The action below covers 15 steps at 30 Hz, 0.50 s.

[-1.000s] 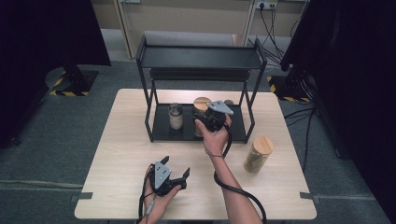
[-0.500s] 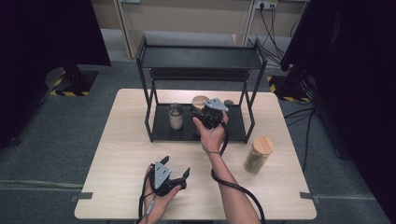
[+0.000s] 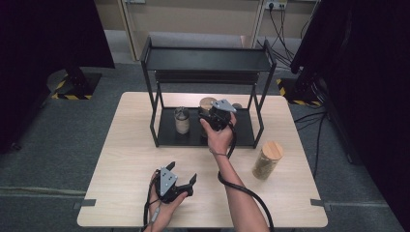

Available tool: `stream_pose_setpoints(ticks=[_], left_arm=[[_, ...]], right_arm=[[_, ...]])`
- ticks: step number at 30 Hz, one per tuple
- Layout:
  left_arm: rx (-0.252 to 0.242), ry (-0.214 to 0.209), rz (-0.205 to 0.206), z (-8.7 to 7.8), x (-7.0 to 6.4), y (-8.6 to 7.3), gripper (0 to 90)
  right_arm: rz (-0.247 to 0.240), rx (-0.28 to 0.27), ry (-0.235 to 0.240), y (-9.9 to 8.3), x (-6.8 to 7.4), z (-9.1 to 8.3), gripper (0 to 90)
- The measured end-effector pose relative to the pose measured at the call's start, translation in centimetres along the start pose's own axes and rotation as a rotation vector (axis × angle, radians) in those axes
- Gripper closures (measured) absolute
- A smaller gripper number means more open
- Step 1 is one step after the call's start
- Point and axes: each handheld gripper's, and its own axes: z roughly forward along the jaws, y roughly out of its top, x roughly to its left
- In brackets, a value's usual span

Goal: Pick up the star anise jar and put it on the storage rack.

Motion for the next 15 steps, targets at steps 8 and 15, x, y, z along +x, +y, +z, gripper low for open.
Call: stream_pose_setpoints(ticks=[8,15], left_arm=[[0.002,-0.001,0.003,0.0,0.0,0.0,8.9],[-0.001,-0.001,0.007,0.0,-0.1,0.0,8.9]], right_arm=[[0.004,0.009,-0.005,0.1,-0.1,0.7,25.5],[0.009,0.019,-0.011,0.0,-0.2,1.3,25.5]])
